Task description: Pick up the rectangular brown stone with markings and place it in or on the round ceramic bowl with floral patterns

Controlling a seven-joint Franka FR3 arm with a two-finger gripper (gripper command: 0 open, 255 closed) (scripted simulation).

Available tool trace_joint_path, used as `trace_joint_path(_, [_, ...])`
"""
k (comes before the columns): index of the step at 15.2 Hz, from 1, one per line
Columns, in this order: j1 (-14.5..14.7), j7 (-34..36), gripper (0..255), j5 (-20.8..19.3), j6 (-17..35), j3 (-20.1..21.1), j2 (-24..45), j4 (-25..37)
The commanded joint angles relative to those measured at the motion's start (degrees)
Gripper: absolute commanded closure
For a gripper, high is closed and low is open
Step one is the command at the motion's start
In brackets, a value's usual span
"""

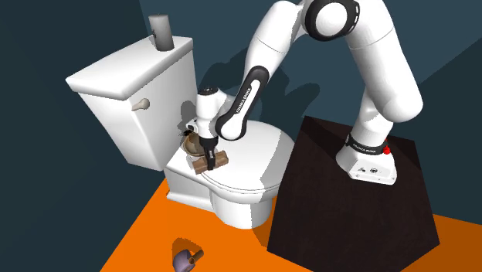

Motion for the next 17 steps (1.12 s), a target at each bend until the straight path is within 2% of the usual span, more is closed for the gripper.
trace_joint_path(1, [-0.23, -0.07, 255, 0.19, -0.93, 0.27, -1.57, -0.64])
trace_joint_path(17, [-1.78, -0.86, 255, 2.1, -9.68, 2.2, -12.32, -2.61])
